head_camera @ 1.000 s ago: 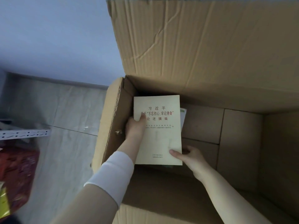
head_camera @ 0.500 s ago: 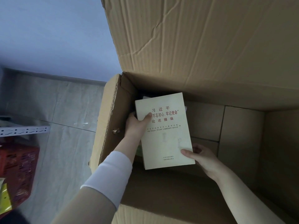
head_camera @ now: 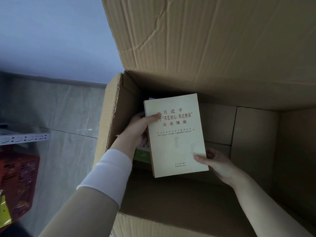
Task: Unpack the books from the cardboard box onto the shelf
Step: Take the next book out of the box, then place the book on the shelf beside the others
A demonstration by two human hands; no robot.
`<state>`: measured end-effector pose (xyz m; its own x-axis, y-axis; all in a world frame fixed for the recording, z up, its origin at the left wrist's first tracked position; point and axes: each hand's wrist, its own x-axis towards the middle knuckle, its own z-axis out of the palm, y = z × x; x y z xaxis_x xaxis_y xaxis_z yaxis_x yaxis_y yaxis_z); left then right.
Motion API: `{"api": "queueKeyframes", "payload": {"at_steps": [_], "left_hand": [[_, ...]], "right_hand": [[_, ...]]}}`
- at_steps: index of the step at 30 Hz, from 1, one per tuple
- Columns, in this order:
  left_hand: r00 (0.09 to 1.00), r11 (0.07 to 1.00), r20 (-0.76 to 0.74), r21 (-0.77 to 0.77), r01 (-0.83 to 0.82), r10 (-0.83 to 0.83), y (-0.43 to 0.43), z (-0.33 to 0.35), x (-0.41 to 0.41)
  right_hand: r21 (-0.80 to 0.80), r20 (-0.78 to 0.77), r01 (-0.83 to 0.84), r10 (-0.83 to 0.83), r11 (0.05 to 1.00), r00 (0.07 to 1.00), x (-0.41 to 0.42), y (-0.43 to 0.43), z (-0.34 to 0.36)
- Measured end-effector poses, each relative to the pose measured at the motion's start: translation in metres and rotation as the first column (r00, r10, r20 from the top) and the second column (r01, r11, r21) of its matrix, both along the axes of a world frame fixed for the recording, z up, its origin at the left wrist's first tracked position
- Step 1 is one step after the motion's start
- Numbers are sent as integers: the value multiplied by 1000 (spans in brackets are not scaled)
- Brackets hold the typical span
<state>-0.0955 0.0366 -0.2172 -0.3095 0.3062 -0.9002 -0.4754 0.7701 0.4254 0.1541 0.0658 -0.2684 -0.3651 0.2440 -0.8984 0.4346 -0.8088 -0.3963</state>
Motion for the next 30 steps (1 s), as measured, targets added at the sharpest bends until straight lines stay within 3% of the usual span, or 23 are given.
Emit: {"api": "queueKeyframes", "payload": {"at_steps": [6,12,21,30], "left_hand": [[999,999,44,45,23,-25,0,22,1],[999,979,23,199,39,-45,-20,107,8],[993,930,-112,367,-1,45,-122,298,11],[891,853,-303,499,-154,338,-304,441,-12]], "right_hand": [[16,-48,84,-83,996,995,11,-3,28],[76,-97,82,-75,994,992,27,-11,116],[238,-186,-85,131,968,974,14,-77,296],[471,-206,-307,441,827,873,-54,-197,421]]}}
